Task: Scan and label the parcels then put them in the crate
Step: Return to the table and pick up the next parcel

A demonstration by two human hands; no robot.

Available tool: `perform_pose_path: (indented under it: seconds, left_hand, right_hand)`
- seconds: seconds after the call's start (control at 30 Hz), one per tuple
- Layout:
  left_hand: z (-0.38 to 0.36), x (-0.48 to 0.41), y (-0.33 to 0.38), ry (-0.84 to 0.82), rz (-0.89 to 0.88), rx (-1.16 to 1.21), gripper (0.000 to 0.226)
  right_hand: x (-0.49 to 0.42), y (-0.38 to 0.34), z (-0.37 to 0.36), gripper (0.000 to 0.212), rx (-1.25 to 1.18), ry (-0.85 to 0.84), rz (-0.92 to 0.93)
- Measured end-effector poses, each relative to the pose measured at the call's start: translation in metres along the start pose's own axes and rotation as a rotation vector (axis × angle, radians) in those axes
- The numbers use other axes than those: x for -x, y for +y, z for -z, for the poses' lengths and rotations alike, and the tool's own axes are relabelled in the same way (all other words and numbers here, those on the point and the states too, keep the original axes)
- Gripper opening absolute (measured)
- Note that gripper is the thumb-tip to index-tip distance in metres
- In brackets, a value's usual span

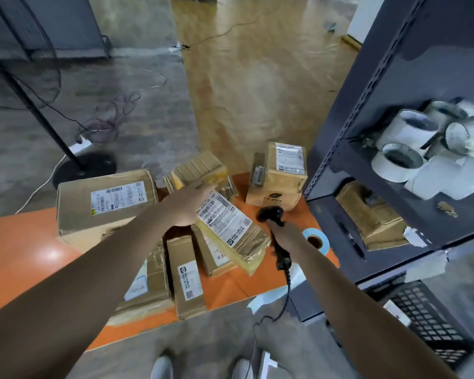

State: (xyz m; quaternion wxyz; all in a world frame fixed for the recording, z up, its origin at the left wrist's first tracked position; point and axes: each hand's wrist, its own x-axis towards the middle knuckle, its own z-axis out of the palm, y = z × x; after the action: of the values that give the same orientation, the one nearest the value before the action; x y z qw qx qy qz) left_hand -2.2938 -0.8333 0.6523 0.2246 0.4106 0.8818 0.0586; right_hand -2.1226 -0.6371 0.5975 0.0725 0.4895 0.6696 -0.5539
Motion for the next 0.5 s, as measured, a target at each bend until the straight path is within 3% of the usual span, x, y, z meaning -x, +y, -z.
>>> perform_pose_path:
  seconds: [0.27, 0.5]
  left_hand:
    - [-0.026, 0.002, 0.014, 0.214, 0.061, -0.211, 0.107]
    - [-0.028, 0.004, 0.027, 0.236, 0.066, -0.258, 0.104]
  right_hand:
    - [-0.033, 0.029, -0.018, 0.018, 0.239, 0.004, 0.022]
    - [-0.05, 0.041, -0.027, 0.032, 0.317, -0.034, 0.03]
